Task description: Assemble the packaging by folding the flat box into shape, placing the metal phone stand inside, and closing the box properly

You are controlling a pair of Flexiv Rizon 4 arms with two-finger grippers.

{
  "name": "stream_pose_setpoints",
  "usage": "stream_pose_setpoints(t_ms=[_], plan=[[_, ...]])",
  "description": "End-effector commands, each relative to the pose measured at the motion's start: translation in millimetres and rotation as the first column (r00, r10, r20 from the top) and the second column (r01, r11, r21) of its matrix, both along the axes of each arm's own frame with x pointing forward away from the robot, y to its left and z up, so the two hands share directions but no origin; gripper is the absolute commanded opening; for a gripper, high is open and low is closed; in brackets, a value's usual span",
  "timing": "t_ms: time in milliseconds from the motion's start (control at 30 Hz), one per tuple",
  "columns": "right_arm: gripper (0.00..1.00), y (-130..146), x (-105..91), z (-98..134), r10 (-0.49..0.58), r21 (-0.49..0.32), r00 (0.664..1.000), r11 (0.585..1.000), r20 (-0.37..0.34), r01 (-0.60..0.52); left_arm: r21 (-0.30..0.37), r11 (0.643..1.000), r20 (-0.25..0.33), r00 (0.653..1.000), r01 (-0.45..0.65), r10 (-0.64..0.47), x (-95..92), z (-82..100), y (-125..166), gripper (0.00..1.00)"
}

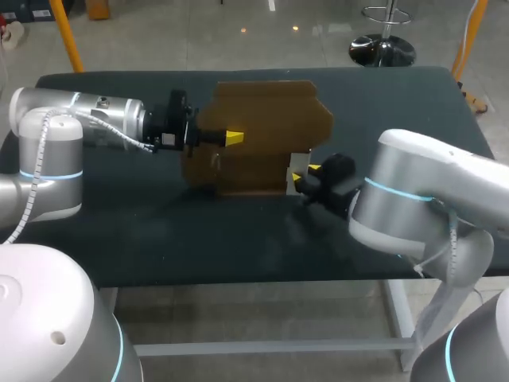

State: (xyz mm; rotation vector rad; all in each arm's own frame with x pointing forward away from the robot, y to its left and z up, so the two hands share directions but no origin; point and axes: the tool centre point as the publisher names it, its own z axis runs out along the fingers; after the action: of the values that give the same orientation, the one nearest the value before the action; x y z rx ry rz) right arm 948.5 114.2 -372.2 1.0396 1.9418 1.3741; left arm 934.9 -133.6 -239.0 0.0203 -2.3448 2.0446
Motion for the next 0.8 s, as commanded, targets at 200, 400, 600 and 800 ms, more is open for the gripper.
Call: stream_pose_setpoints(t_ms=[200,400,600,800], plan=[[0.47,7.7,1.8,-5.5,-0.293,-0.061,0.954,0.953,0.059,0.297,-0.002,1.000,0.000,1.000,0.004,-0.004,0.2,-3.8,-2.2,0.00],[0.44,5.9,3.0,-5.3,-0.324,-0.053,0.944,0.943,0.058,0.327,-0.002,1.000,0.000,1.000,0.004,-0.004,0.2,-3.8,-2.2,0.00],[0.42,5.0,5.6,-7.2,-0.343,-0.049,0.938,0.937,0.051,0.345,-0.002,1.000,0.000,1.000,0.004,-0.004,0.2,-3.8,-2.2,0.00],[0.36,4.2,8.3,-8.7,-0.356,-0.046,0.933,0.933,0.044,0.358,-0.002,1.000,0.000,1.000,0.004,-0.004,0.2,-3.8,-2.2,0.00]])
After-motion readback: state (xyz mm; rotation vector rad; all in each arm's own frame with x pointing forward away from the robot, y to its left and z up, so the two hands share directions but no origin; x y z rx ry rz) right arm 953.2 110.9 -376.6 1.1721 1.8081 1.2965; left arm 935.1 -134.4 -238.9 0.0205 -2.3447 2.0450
